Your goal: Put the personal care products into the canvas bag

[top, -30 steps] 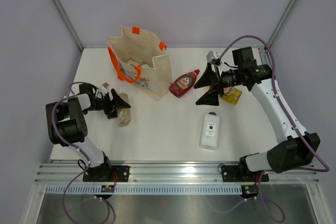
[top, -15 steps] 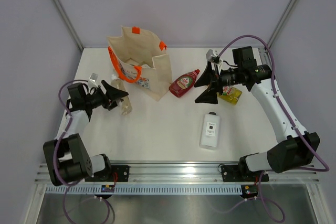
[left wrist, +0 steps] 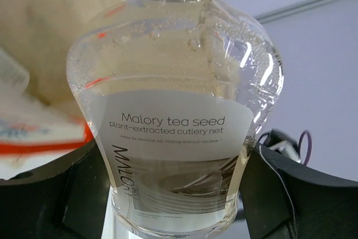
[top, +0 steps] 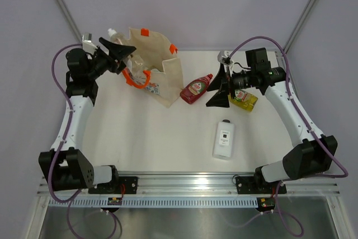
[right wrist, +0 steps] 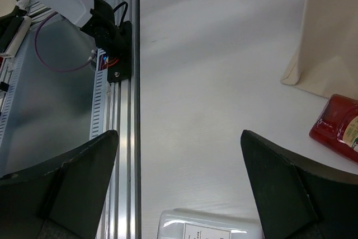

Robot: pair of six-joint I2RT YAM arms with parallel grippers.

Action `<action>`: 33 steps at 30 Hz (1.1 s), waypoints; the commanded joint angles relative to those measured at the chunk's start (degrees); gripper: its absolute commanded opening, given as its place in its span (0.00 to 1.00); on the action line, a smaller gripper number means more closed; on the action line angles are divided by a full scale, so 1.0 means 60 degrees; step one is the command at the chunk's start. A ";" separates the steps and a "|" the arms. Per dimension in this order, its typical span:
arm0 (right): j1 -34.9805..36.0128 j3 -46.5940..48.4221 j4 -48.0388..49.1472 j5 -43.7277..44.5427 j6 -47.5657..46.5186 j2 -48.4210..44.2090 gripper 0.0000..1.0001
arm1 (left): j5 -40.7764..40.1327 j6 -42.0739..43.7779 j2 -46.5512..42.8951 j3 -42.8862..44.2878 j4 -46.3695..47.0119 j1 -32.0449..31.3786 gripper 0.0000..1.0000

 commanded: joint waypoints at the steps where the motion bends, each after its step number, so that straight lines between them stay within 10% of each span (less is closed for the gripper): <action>1: -0.0044 0.0298 0.0497 0.0219 0.0450 -0.0251 0.99 | -0.2279 -0.0180 0.1137 0.2092 0.0932 -0.0453 0.00; 7: -0.0044 -0.0332 0.0863 0.0599 0.0831 -0.0807 1.00 | -0.3838 0.1371 0.4107 0.5709 -0.0984 -0.1083 0.11; 12: -0.0044 -0.0465 0.1040 0.2091 0.1315 -0.0882 0.99 | -0.4042 0.3070 0.5417 0.7586 -0.2729 -0.1932 0.59; 19: -0.0044 -0.0552 0.1494 0.4319 0.1463 -0.0634 1.00 | -0.4731 0.4961 0.5389 0.7940 -0.3770 -0.2475 0.99; 33: -0.0498 0.0225 0.0526 0.8917 -0.2171 0.2251 0.99 | -0.4980 0.7363 0.4160 0.7955 -0.5307 -0.2490 0.99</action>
